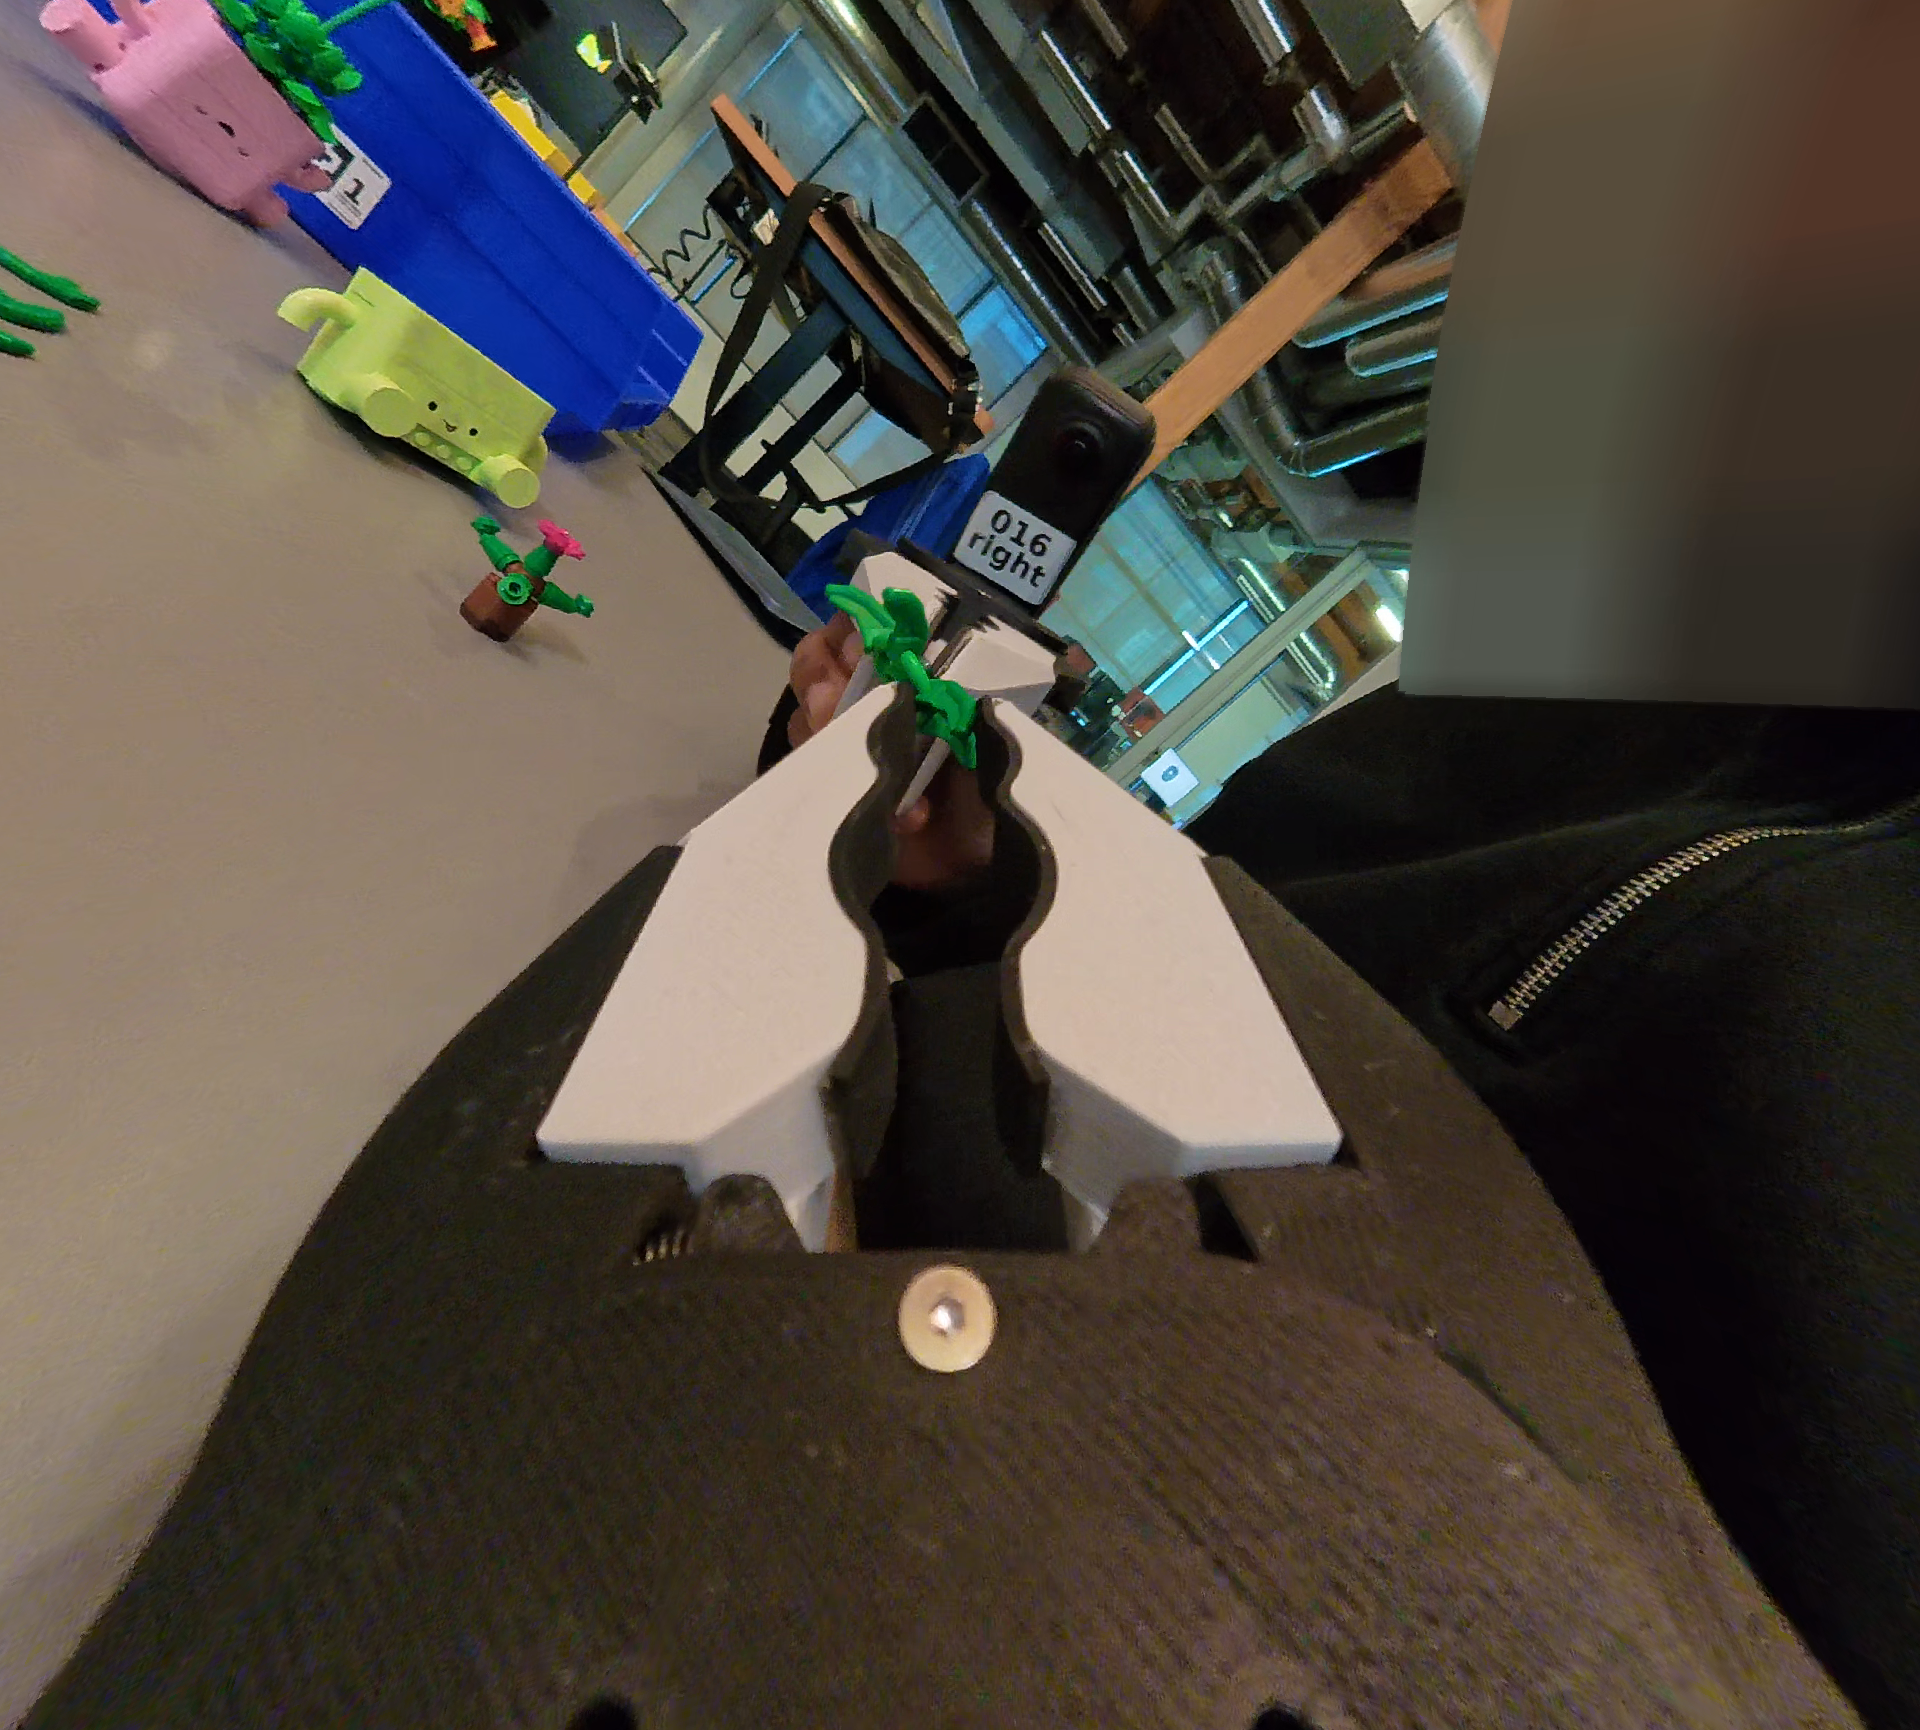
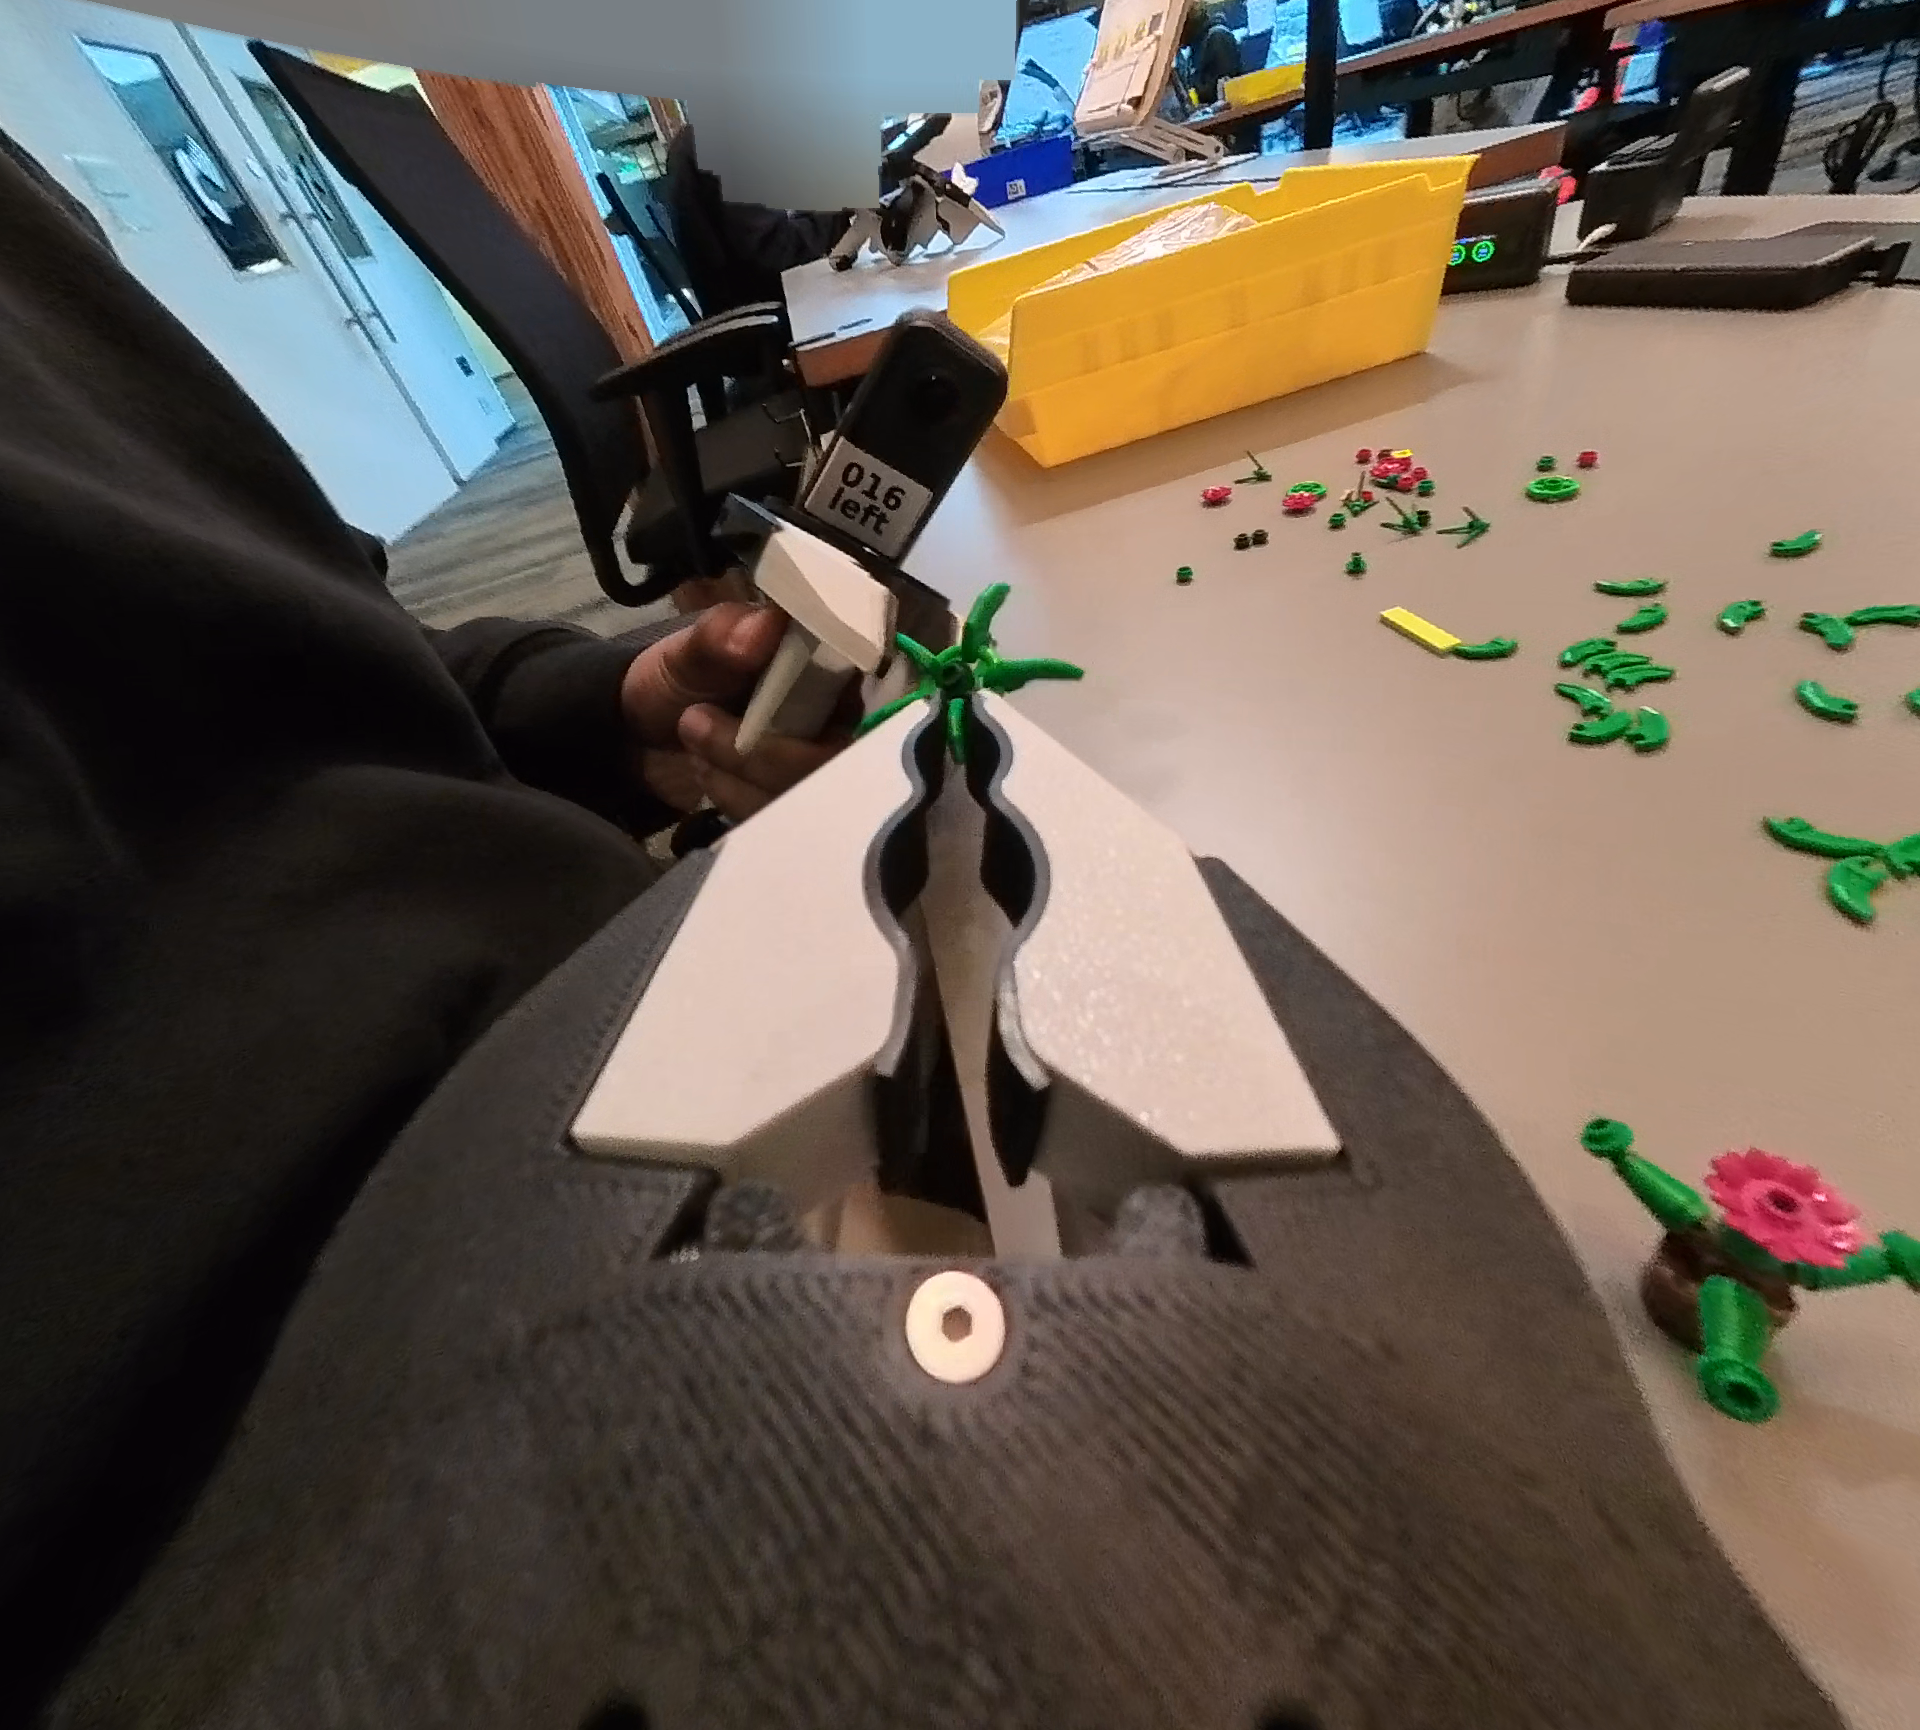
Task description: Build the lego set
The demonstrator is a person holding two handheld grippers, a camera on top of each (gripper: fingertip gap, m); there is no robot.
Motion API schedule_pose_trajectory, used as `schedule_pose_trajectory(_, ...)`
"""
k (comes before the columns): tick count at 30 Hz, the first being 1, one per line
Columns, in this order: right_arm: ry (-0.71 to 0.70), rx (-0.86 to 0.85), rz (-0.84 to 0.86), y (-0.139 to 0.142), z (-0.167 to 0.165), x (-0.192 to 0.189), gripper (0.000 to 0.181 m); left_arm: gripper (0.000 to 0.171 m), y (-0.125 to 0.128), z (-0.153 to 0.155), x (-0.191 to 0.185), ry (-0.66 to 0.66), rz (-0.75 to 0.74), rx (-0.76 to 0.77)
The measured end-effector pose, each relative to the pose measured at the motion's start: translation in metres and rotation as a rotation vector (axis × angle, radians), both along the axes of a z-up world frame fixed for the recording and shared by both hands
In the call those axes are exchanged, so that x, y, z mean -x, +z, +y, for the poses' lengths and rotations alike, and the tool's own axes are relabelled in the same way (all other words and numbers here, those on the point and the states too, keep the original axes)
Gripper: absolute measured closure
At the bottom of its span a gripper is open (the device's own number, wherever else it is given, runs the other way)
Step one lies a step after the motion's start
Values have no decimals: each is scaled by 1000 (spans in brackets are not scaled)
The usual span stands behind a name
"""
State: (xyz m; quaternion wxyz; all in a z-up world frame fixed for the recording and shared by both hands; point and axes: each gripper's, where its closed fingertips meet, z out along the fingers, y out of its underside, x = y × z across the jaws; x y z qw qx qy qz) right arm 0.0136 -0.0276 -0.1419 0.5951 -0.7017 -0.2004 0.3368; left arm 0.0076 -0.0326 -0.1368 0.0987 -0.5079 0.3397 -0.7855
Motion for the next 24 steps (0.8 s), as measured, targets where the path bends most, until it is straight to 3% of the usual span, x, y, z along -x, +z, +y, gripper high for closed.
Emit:
schedule_pose_trajectory(12, 46, 1, 130, 9, -3, 1, 180, 164, 6, -3, 2, -36, -41, 53)
schedule_pose_trajectory(19, -21, -50, -38, 3, -1, -2, 180, 143, 2, -1, 1, -49, -13, 91)
schedule_pose_trajectory(22, -45, -92, -159, -1, -2, 0, 180, 146, -4, -2, -2, -43, 30, 81)
schedule_pose_trajectory(24, -57, -125, -255, -4, -2, 2, 180, 158, -8, -2, -3, -36, 52, 77)
